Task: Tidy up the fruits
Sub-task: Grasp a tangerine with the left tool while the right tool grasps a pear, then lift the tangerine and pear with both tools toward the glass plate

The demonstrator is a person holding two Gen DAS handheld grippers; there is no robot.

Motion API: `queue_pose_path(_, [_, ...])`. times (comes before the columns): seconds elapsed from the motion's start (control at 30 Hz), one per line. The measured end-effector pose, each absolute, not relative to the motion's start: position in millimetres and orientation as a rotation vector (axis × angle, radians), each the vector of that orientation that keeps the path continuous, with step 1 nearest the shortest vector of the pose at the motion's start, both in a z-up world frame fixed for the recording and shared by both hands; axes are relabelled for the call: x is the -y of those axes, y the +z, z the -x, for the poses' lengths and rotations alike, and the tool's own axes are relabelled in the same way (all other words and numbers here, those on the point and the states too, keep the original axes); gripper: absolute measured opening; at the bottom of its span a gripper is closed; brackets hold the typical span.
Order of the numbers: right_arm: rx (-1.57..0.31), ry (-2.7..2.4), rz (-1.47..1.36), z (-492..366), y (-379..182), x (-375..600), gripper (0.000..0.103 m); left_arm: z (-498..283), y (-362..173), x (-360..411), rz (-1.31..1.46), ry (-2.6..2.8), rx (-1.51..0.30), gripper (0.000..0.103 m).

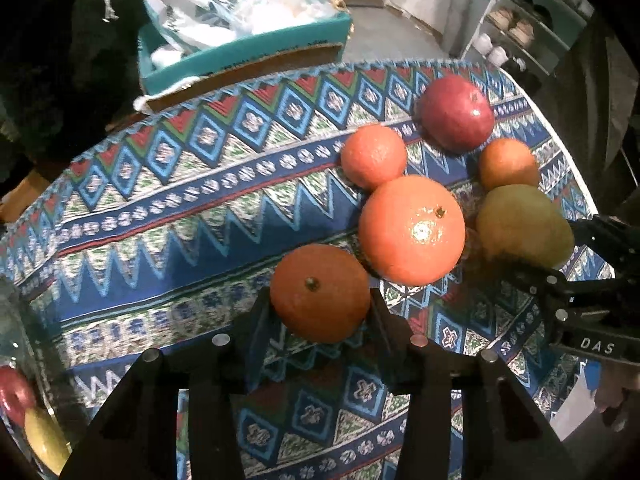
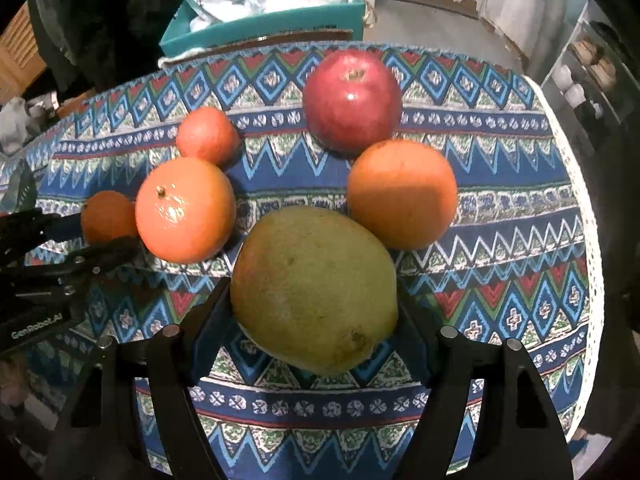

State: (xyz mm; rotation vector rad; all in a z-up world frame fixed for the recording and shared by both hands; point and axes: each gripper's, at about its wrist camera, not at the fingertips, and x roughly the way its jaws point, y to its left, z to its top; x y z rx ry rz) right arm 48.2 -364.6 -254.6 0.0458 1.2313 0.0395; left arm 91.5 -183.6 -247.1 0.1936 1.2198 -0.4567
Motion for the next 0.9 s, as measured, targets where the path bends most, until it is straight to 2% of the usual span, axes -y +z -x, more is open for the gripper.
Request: queue_pose_path(0.9, [-0.961, 0.103, 0.037, -43, -150, 311, 0.075, -64, -147, 118, -0.078, -0.379, -1.038, 0.046])
